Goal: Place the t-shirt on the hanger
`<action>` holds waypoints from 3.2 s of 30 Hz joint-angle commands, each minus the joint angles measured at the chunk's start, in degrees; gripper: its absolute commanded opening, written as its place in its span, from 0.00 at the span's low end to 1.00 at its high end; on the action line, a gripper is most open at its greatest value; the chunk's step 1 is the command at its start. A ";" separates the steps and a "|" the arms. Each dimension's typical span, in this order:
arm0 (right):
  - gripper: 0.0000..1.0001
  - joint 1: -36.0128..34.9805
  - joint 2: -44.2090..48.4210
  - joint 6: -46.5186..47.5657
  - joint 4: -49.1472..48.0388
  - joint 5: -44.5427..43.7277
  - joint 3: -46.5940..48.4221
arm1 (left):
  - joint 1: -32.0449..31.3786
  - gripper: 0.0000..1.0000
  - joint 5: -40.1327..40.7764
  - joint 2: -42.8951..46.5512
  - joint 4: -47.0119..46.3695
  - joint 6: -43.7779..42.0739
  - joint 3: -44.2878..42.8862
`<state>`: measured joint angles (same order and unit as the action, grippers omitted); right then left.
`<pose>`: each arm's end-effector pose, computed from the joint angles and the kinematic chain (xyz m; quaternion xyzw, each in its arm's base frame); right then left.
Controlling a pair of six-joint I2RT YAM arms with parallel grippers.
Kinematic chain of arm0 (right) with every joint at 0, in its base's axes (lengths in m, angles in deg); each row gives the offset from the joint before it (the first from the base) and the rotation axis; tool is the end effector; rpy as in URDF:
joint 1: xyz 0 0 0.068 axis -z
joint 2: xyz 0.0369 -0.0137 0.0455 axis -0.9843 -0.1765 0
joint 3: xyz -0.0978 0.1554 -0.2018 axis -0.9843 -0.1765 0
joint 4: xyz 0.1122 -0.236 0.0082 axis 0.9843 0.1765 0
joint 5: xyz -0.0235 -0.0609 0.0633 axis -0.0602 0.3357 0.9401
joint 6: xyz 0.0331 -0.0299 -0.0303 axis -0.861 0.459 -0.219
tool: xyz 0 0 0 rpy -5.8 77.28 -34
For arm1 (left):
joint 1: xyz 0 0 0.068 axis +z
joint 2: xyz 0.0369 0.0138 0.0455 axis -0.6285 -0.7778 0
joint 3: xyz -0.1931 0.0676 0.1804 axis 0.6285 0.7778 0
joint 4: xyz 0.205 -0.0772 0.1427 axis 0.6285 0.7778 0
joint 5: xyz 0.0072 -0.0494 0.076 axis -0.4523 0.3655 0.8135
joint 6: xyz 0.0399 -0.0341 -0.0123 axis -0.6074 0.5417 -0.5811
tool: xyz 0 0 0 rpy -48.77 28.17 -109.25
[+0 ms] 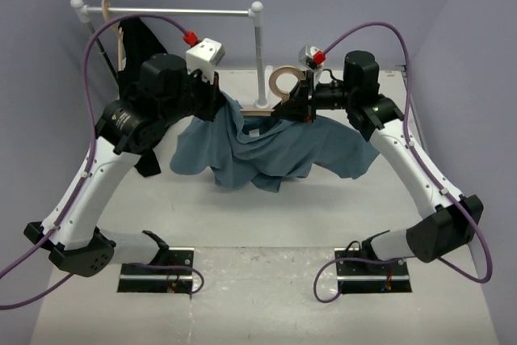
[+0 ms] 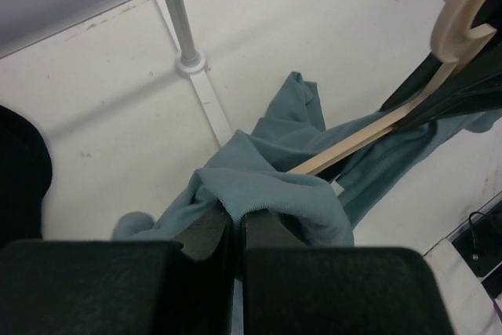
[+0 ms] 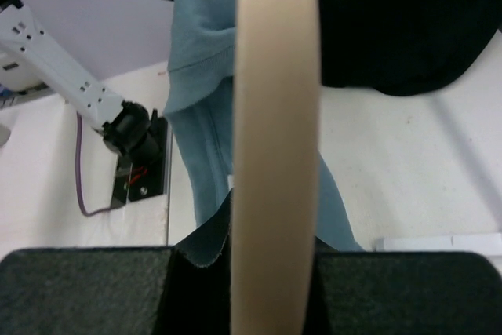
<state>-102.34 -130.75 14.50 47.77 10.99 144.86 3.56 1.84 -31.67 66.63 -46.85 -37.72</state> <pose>0.2739 0.1472 0.4219 -0.4412 0.6023 0.4945 0.4450 0.1970 -0.1402 0.4857 0.1921 0.8213 -0.2071 0.4956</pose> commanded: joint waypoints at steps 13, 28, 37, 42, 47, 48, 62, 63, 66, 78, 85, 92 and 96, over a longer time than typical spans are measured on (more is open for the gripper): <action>0.00 -4.73 -4.18 -6.45 -12.15 4.82 -4.61 | -1.08 0.00 -8.80 12.67 -14.87 1.29 8.65; 0.00 -7.20 0.40 -9.57 -23.25 -0.50 -11.13 | -1.01 0.06 6.35 7.54 0.21 -0.18 7.24; 0.00 -7.29 -0.46 -1.40 -14.45 1.06 -8.72 | -1.03 0.02 14.83 6.83 5.99 -0.95 7.33; 0.00 -7.29 0.81 2.16 -10.75 -1.10 -9.52 | -1.01 0.16 16.20 5.78 9.78 -1.44 6.12; 0.00 -7.26 1.22 0.61 -12.42 0.21 -9.87 | -1.05 0.45 15.56 6.45 7.79 -1.32 9.66; 0.00 -7.22 1.34 0.31 -13.11 0.24 -10.00 | -1.08 0.45 15.03 6.41 7.33 -1.34 10.27; 0.00 -4.24 4.11 -8.62 -24.99 1.75 -15.10 | -1.05 0.64 -4.22 10.07 -3.55 -6.60 8.13; 0.00 -3.53 4.72 -9.30 -25.50 1.95 -15.59 | -1.08 0.67 -2.68 9.25 -2.62 -6.58 6.96; 0.00 -3.16 5.69 -7.69 -23.33 2.48 -15.17 | -1.01 0.78 -0.65 7.93 -2.81 -6.31 3.90; 0.00 -2.46 6.55 -3.17 -18.30 6.99 -13.14 | -0.92 0.60 -36.21 -3.17 -18.19 -6.51 -4.19; 0.00 -2.39 6.35 2.68 -11.83 10.83 -11.14 | -0.94 0.54 -45.51 -6.65 -21.00 -5.75 -3.13; 0.00 -2.43 5.32 4.48 -8.57 13.45 -9.43 | -0.92 0.01 -47.14 -7.48 -23.44 -4.73 -1.12; 0.00 -2.37 5.67 5.18 -8.29 13.45 -9.62 | -0.60 0.00 -46.03 -7.16 -23.53 -4.29 -0.74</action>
<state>-104.89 -126.53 18.02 38.60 22.03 132.21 2.91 -42.17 -40.13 46.43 -52.15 -38.98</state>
